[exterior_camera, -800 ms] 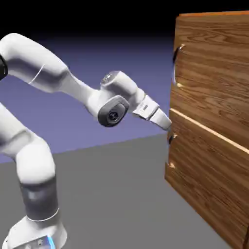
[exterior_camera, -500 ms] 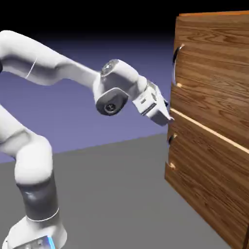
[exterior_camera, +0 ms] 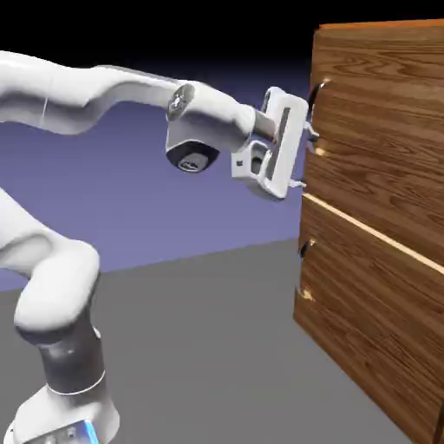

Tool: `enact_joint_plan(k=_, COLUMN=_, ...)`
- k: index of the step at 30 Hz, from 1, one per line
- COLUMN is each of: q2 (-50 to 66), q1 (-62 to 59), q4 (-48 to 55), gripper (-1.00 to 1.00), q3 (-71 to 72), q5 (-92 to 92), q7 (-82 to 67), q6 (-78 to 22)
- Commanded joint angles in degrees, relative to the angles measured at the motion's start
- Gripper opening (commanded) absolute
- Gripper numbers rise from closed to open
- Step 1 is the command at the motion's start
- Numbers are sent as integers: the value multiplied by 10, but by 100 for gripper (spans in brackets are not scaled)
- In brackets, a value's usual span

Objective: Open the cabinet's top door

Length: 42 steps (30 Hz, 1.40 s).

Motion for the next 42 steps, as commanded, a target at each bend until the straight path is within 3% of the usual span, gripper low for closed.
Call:
enact_joint_plan(k=1, q2=-2, q1=-8, q4=5, gripper=0, q3=9, q5=25, q7=11, q6=0)
enact_joint_plan(k=35, q2=-87, q1=-289, q4=191, gripper=0, q3=311, q5=872, q7=374, q6=-13)
enact_joint_plan(k=42, q2=-49, q1=-395, q4=264, gripper=0, q3=384, q5=888, q7=365, q6=-26)
